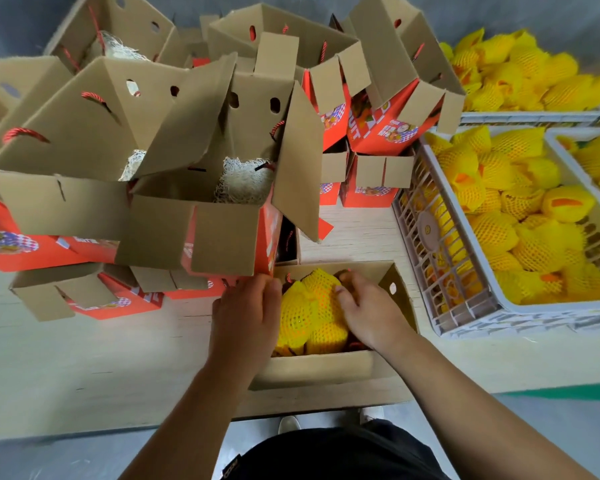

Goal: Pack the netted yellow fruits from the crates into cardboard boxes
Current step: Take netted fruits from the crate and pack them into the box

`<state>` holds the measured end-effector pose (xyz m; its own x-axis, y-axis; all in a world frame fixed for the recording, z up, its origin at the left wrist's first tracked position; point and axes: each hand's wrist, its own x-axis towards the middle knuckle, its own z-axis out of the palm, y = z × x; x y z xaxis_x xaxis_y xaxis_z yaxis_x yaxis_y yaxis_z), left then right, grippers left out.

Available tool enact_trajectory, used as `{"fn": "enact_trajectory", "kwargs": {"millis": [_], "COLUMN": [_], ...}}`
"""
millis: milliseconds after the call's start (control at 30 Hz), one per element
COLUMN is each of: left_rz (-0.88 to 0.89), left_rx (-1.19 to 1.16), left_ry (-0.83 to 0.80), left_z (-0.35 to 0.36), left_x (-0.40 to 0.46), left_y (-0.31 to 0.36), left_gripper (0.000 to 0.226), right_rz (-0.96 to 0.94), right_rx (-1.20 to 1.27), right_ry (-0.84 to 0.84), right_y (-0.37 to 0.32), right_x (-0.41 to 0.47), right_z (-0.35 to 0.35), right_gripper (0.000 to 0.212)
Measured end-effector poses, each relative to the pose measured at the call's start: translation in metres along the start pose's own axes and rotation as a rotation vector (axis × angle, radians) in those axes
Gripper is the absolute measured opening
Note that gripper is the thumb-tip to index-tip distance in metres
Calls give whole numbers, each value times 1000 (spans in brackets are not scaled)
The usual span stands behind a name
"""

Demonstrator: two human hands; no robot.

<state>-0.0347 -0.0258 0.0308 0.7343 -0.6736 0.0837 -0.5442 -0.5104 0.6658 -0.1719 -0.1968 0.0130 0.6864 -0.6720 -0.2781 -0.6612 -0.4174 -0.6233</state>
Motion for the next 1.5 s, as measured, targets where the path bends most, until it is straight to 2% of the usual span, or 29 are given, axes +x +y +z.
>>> {"fn": "enact_trajectory", "kwargs": {"millis": [67, 100, 167, 200, 300, 367, 400, 467, 533, 600, 633, 733, 833, 933, 1033, 1133, 1267, 1333, 1400, 1433, 1500], "left_rz": [25, 38, 53, 22, -152, -210, -224, -241, -283, -327, -339, -342, -233, -138, -3, 99, 189, 308, 413, 440, 481], "left_rx": [-112, -41, 250, 329, 199, 173, 186, 268, 527, 782, 816, 682, 418, 241, 187, 22, -212, -212, -151, -79, 171], "left_ry": [-90, -184, -347, -370, -283, -209, -152, -61, -53, -107, -125, -111, 64, 127, 119, 75, -52, -103, -192, -237, -279], "left_z": [3, 6, 18, 23, 29, 29, 28, 25, 26, 34, 37, 36, 30, 34, 47, 73, 127, 163, 205, 225, 262], "left_x": [-2, -3, -5, -5, -3, -3, -3, -5, -10, -14, -15, -12, -14, -15, -8, 7, 38, 56, 72, 80, 91], "left_y": [4, 5, 5, 5, 10, 11, 10, 8, 10, 11, 12, 16, 27, 47, 74, 114, 183, 218, 255, 270, 289], "left_gripper": [21, 24, 62, 74, 73, 67, 65, 60, 55, 55, 57, 58, 35, 19, 17, 16, 18, 19, 24, 26, 27], "right_rz": [21, 25, 18, 9, 10, 31, 18, -36, -92, -142, -162, -207, -212, -244, -312, -367, -409, -368, -297, -238, -53], "right_rx": [34, 57, 81, 66, -13, 64, 108, 126, 60, -69, -137, -256, -179, -32, -13, 41, 165, 180, 96, 3, -260], "right_ry": [-81, -97, -109, -124, -172, -199, -200, -159, -140, -189, -204, -224, -239, -247, -204, -75, 193, 290, 374, 372, 261], "right_y": [2, 2, 3, 4, 4, 4, 6, 11, 12, 10, 9, 7, 9, 17, 24, 36, 86, 124, 169, 192, 231], "right_x": [4, 6, 10, 12, 20, 20, 19, 13, 8, 5, 5, 11, 14, 13, 10, 10, 18, 23, 32, 39, 54], "right_z": [-2, -1, 0, 1, 2, -1, -1, 3, 10, 17, 19, 16, 6, -8, -30, -63, -128, -164, -200, -216, -244], "right_gripper": [35, 38, 50, 60, 84, 91, 88, 68, 55, 59, 64, 78, 81, 68, 49, 25, 26, 28, 27, 31, 56]}}
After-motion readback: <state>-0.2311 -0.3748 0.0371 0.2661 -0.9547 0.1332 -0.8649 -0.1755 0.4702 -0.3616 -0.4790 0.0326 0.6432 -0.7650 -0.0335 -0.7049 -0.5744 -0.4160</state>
